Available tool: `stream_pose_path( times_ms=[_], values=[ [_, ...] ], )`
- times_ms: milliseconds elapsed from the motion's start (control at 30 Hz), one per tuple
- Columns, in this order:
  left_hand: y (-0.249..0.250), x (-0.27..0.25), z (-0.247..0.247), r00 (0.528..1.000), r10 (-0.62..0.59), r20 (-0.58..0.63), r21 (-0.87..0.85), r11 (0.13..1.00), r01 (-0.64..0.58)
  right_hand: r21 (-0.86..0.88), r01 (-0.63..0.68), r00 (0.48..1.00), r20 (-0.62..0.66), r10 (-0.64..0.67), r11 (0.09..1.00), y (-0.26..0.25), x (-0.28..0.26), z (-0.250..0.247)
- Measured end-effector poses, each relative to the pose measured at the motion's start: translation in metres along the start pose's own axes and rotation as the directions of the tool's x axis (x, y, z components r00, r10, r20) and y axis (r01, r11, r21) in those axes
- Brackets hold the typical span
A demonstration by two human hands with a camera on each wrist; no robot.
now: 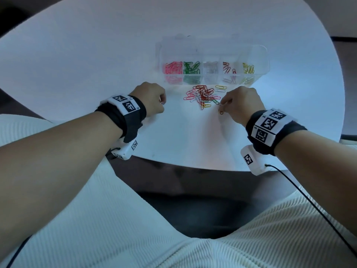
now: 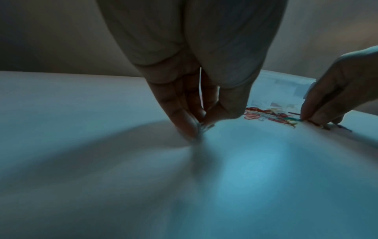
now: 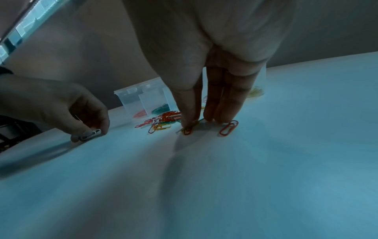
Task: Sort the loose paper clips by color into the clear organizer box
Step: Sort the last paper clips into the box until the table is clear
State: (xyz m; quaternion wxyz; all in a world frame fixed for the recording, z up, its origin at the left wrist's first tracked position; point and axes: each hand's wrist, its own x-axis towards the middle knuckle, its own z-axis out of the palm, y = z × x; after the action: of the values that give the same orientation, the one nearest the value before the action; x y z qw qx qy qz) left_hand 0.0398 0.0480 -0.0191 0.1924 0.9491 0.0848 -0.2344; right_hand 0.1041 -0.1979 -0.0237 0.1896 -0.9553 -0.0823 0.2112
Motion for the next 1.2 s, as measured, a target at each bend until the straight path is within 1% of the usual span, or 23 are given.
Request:
stream_pose_path(
  times_ms=[167,233,300,333,433,500,533,633,700,800,900,1000,1033,1067,1133,1200],
  values=[
    [0.033,-0.005,0.006,0.998,0.041,-0.044,-0.169,0.984,-0.048,0.104,-0.054,0.997,0.064,0.048,0.993,0.005,-0.002,0.002],
    [0.045,-0.005,0.011,0.997,0.049,-0.059,-0.220,0.974,-0.061,0.172,-0.064,0.994,0.093,0.049,0.983,0.010,-0.003,0.003],
    [0.054,-0.003,0.016,0.996,0.064,-0.059,-0.252,0.965,-0.077,0.278,-0.090,0.993,0.101,0.064,0.956,0.015,-0.003,0.005],
    [0.057,-0.001,0.018,0.996,0.069,-0.059,-0.260,0.962,-0.082,0.355,-0.124,0.990,0.109,0.091,0.927,0.017,-0.003,0.004],
    [0.062,0.003,0.023,0.996,0.066,-0.068,-0.255,0.964,-0.081,0.572,-0.216,0.976,0.154,0.156,0.791,0.019,-0.006,-0.003],
    [0.062,0.005,0.026,0.996,0.056,-0.069,-0.248,0.966,-0.072,0.643,-0.238,0.971,0.177,0.161,0.728,0.019,-0.007,-0.009],
    [0.062,0.007,0.028,0.995,0.068,-0.068,-0.228,0.970,-0.082,0.656,-0.242,0.970,0.184,0.160,0.715,0.018,-0.007,-0.012],
    [0.056,0.013,0.037,0.988,0.137,-0.064,-0.126,0.982,-0.144,0.645,-0.237,0.971,0.190,0.148,0.727,0.018,-0.006,-0.015],
    [0.054,0.016,0.041,0.986,0.155,-0.064,-0.093,0.983,-0.161,0.629,-0.223,0.973,0.188,0.133,0.745,0.018,-0.005,-0.017],
    [0.053,0.016,0.040,0.987,0.155,-0.051,-0.037,0.987,-0.157,0.625,-0.202,0.978,0.176,0.117,0.754,0.018,-0.004,-0.018],
    [0.050,0.016,0.037,0.984,0.160,-0.071,0.012,0.987,-0.160,0.609,-0.180,0.982,0.151,0.110,0.772,0.019,-0.003,-0.018],
    [0.048,0.016,0.036,0.988,0.124,-0.093,-0.026,0.992,-0.126,0.596,-0.163,0.986,0.115,0.118,0.787,0.023,-0.001,-0.018],
    [0.048,0.016,0.035,0.988,0.106,-0.109,-0.046,0.993,-0.111,0.562,-0.148,0.989,0.093,0.116,0.814,0.024,0.000,-0.018],
    [0.048,0.015,0.034,0.989,0.088,-0.122,-0.060,0.994,-0.096,0.490,-0.123,0.992,0.067,0.103,0.863,0.025,-0.001,-0.018],
    [0.048,0.014,0.032,0.989,0.066,-0.134,-0.057,0.996,-0.074,0.280,-0.060,0.998,0.028,0.055,0.958,0.026,-0.002,-0.017],
    [0.048,0.013,0.032,0.989,0.063,-0.132,-0.039,0.997,-0.069,0.112,-0.009,1.000,0.019,0.007,0.994,0.023,-0.005,-0.015]
  ],
)
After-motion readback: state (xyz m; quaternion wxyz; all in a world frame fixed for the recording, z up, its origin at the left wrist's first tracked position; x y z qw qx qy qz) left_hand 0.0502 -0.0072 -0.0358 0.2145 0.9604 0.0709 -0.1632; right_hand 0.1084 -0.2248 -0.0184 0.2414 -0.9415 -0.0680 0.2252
